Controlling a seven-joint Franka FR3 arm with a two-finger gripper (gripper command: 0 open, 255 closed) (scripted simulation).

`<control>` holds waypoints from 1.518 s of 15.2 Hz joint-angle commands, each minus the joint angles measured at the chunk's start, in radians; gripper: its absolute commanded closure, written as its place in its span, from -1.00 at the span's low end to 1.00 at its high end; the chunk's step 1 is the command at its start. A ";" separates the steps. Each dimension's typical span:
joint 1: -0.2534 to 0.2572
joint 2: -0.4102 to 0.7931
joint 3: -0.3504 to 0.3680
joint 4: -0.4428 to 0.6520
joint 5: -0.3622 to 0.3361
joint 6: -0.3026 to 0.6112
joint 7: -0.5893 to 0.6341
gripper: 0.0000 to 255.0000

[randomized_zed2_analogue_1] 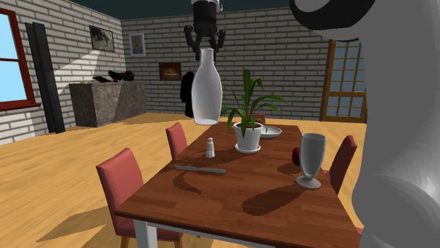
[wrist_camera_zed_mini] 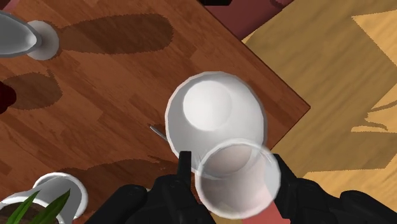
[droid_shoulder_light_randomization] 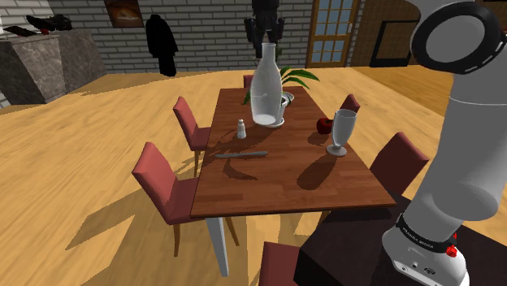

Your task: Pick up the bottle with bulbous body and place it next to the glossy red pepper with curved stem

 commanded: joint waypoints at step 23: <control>-0.248 0.078 -0.112 -0.050 0.001 0.121 -0.359 1.00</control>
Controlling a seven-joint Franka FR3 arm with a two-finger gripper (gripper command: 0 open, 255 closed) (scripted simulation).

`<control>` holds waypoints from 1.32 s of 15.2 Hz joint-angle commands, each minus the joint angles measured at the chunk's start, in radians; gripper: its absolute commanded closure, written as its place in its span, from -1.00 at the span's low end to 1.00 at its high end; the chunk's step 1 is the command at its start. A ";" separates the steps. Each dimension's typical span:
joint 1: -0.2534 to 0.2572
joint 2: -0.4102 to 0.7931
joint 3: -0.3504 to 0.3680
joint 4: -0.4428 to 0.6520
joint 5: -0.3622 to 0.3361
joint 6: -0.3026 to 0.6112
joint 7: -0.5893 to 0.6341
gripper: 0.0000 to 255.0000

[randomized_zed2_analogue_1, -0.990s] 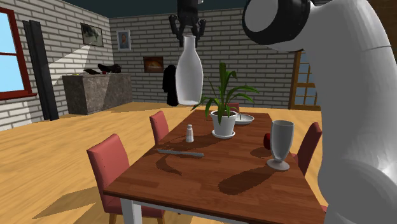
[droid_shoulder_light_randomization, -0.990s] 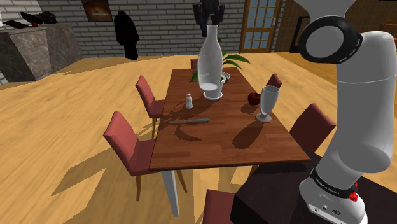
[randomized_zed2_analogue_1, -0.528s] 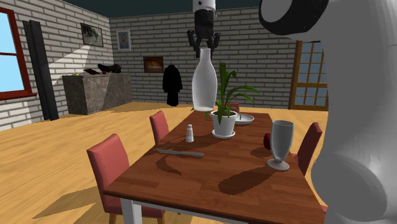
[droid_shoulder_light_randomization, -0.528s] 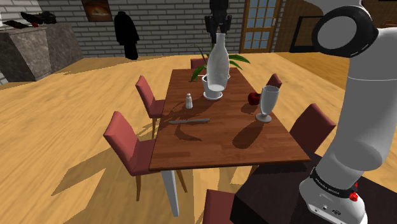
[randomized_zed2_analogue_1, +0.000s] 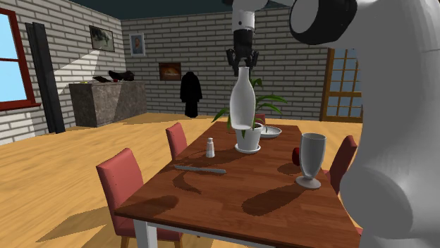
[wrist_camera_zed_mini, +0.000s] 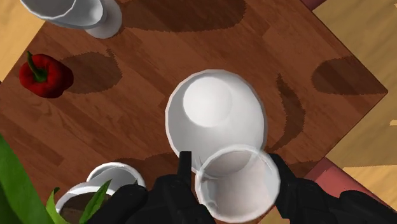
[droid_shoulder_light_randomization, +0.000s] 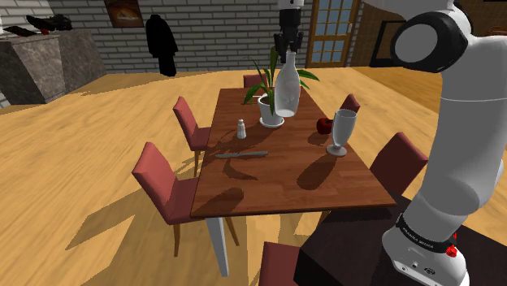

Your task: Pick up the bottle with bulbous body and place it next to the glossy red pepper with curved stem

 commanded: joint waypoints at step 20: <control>-0.157 0.140 -0.064 -0.097 0.010 0.235 -0.219 1.00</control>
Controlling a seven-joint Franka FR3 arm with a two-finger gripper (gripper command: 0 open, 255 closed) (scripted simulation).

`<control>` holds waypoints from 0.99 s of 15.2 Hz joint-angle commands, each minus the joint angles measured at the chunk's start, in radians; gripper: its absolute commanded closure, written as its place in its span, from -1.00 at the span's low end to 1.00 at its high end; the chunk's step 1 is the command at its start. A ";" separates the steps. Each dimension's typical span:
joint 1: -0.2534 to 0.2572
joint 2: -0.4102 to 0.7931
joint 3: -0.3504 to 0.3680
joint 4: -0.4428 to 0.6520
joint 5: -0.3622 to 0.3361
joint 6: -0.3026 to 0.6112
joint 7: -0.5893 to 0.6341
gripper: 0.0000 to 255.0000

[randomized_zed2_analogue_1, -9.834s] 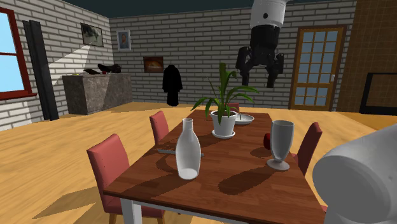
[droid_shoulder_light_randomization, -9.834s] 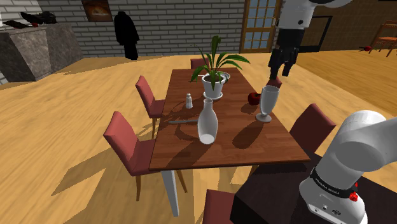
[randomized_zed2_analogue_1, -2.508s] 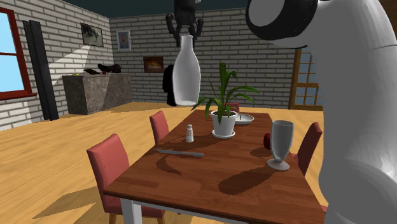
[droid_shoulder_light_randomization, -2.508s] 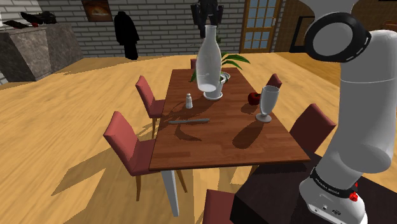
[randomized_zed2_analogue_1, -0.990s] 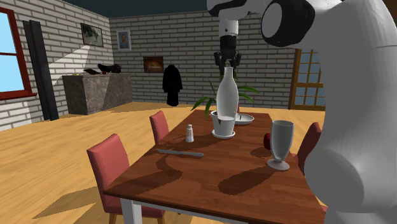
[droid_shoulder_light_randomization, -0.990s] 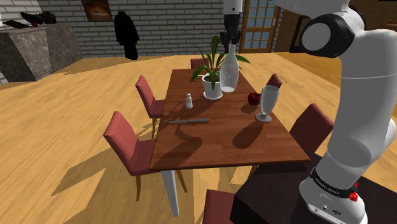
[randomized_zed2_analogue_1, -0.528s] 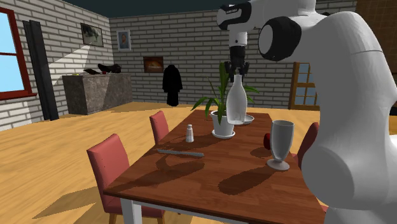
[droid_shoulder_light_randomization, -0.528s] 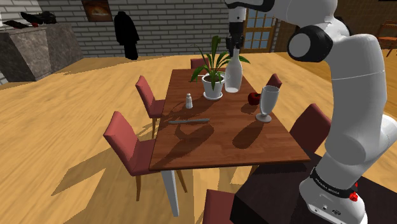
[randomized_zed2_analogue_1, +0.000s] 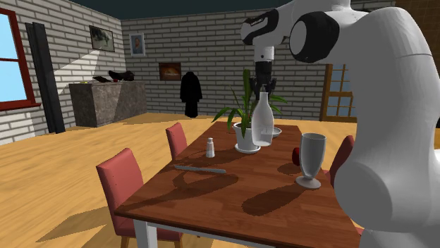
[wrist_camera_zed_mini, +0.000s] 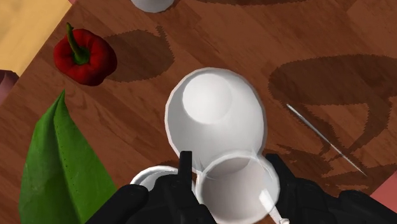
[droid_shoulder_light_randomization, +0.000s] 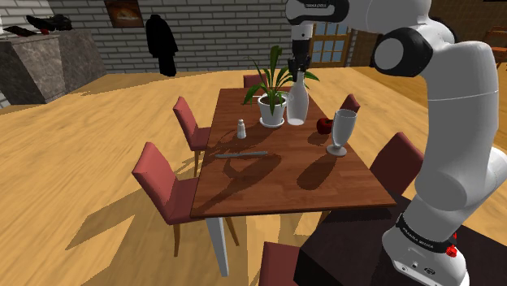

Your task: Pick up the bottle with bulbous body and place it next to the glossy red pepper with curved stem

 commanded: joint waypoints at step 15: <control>0.003 -0.043 0.000 -0.284 -0.001 0.242 -0.002 1.00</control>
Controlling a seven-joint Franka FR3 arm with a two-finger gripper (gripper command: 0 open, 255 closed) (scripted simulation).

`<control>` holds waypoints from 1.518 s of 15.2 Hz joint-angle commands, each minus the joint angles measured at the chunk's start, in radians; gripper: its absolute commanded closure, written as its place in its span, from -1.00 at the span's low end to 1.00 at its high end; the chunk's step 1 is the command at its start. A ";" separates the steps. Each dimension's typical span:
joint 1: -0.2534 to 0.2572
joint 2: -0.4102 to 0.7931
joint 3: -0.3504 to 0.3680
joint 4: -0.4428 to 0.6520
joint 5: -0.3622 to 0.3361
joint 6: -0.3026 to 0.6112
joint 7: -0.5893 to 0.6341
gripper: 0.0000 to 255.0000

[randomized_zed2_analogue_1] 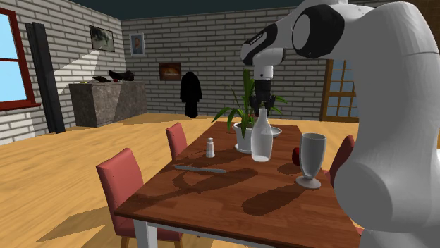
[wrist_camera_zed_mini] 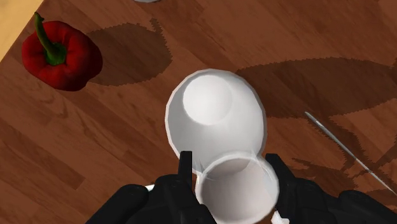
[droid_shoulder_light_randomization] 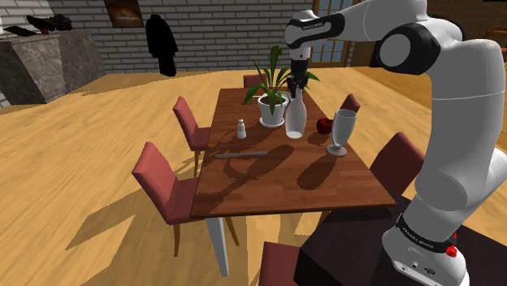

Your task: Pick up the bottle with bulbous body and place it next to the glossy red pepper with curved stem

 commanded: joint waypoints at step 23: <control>0.000 0.011 0.000 0.025 0.000 -0.013 0.001 -1.00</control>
